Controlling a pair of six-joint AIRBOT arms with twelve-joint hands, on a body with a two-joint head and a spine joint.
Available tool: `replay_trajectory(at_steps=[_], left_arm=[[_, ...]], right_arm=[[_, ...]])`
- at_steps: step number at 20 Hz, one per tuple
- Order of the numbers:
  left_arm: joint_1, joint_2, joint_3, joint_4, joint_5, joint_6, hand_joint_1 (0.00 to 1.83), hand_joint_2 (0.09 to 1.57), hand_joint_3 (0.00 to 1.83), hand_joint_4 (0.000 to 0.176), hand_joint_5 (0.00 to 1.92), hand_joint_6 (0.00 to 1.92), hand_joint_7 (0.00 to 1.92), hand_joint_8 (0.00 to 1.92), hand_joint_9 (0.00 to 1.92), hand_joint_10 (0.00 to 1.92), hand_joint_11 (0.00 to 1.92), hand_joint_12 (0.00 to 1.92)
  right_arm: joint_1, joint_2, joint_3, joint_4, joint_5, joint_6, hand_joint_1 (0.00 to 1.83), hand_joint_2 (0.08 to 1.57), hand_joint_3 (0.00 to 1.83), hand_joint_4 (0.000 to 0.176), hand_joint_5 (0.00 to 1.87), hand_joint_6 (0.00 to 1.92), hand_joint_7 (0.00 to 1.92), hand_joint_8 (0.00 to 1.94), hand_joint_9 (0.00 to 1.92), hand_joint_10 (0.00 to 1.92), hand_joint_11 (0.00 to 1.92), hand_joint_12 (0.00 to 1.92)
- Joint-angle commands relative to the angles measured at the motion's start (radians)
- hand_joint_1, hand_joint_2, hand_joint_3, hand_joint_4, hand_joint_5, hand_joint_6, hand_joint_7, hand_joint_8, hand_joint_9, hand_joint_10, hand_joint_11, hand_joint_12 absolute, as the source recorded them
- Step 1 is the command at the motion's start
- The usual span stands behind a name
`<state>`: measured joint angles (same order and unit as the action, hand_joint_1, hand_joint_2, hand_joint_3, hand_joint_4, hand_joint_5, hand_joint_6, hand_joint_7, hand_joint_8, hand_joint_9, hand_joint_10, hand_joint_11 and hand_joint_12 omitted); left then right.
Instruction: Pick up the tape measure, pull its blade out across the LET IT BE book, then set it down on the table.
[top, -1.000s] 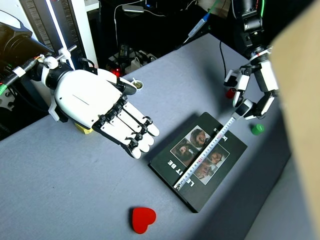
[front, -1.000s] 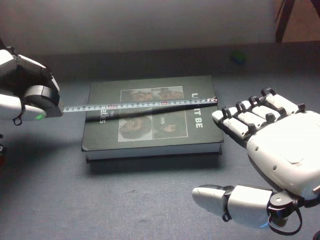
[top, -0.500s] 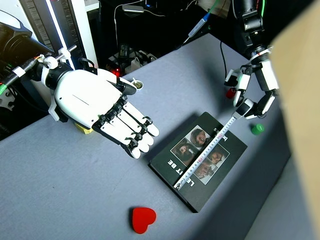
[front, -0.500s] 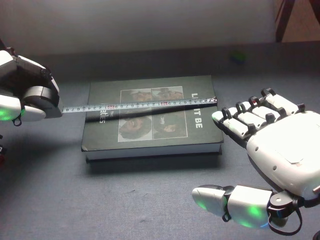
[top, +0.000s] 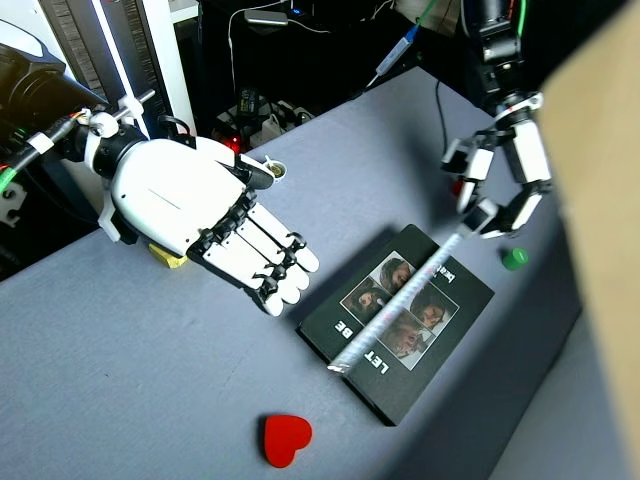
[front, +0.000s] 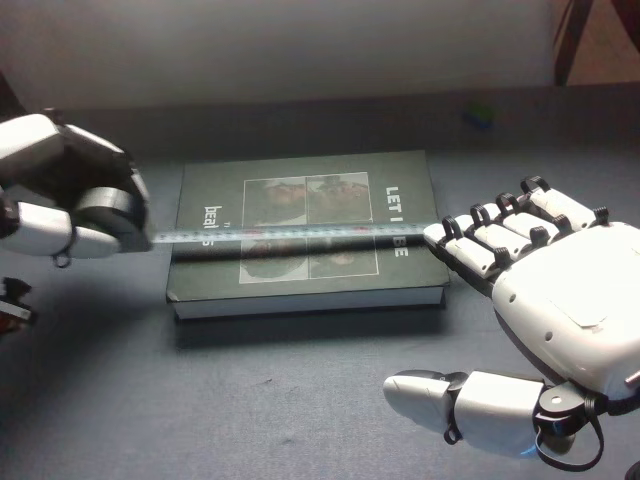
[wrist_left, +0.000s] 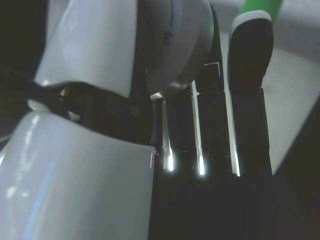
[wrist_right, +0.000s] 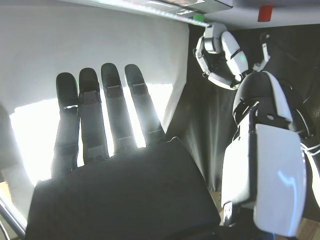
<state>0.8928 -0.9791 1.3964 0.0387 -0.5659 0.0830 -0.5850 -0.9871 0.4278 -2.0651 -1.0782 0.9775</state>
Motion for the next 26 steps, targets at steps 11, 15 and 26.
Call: replay_trajectory(at_steps=[11, 15, 26], left_arm=[[-0.078, 0.214, -0.265, -0.033, 0.009, 0.072, 1.49, 1.06, 0.00, 0.000, 0.95, 0.86, 1.07, 0.55, 1.13, 0.82, 0.96, 1.41], [-0.002, 0.322, -0.405, -0.057, 0.020, 0.084, 1.49, 1.06, 0.00, 0.000, 0.96, 0.85, 1.14, 0.45, 1.12, 0.84, 0.93, 1.44], [0.270, 0.216, -0.396, -0.221, -0.221, 0.114, 1.49, 1.06, 0.00, 0.000, 0.95, 0.87, 1.11, 0.48, 1.12, 0.84, 0.96, 1.42]], right_arm=[[0.001, 0.001, 0.002, -0.085, -0.062, 0.005, 0.00, 0.99, 0.00, 0.000, 0.18, 0.00, 0.23, 0.00, 0.21, 0.00, 0.00, 0.76], [0.000, 0.002, 0.002, -0.085, -0.062, 0.006, 0.00, 0.99, 0.00, 0.000, 0.18, 0.00, 0.23, 0.00, 0.22, 0.00, 0.00, 0.76], [-0.003, -0.001, 0.002, -0.085, -0.058, 0.009, 0.00, 1.00, 0.00, 0.000, 0.18, 0.00, 0.24, 0.00, 0.22, 0.00, 0.00, 0.75]])
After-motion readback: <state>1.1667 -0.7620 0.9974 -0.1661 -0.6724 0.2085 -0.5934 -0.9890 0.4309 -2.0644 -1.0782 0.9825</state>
